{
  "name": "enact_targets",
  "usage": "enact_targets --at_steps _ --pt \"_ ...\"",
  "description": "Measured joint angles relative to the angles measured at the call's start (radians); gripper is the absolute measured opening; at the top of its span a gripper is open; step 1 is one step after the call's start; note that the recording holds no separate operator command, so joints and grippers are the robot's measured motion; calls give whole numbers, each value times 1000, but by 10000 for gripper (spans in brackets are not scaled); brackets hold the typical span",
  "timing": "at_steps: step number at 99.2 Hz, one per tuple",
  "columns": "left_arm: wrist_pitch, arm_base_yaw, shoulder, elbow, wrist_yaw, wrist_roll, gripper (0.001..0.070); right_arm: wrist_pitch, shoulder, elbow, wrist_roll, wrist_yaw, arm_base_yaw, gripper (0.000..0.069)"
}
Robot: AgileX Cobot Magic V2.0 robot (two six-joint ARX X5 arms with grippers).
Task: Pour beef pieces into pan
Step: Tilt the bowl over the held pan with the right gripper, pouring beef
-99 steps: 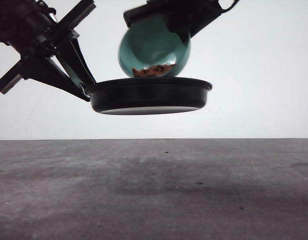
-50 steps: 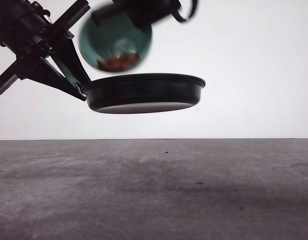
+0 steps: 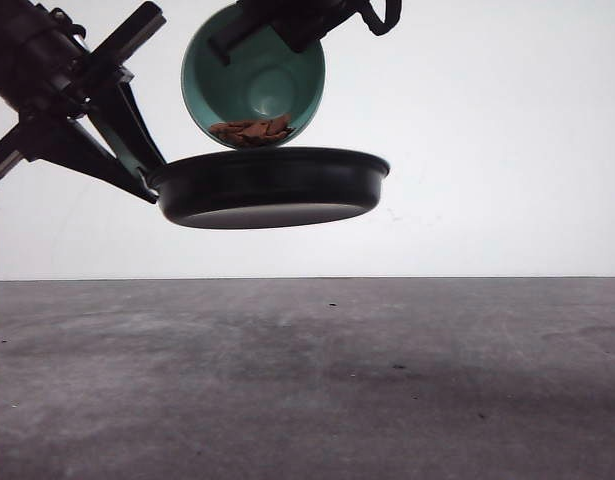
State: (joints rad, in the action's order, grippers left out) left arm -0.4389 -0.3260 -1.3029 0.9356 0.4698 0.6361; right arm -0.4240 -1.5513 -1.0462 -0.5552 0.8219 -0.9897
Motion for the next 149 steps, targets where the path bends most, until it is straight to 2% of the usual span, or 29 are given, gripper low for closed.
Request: enact_targets --at_steps 15,36,45,66,105,134,149 --pt "-7 13 0 0 0 -14 60 -16 0 11 -46 -65 10 15" --pt "-7 21 0 0 0 -15 60 -216 0 47 -154 -167 21 15" --pt "-5 23 0 0 0 -15 60 -223 1 47 -173 -174 27 15" --pt "1 23 0 0 -5 -17 60 -217 0 51 -181 -173 44 15" --pt "2 62 0 0 -8 -19 60 -219 0 52 -169 -192 42 15" --pt "25 80 0 0 -7 -18 60 -268 0 53 -173 -270 93 15" --pt "28 80 0 0 -7 -18 60 -293 0 53 -182 -269 109 15"
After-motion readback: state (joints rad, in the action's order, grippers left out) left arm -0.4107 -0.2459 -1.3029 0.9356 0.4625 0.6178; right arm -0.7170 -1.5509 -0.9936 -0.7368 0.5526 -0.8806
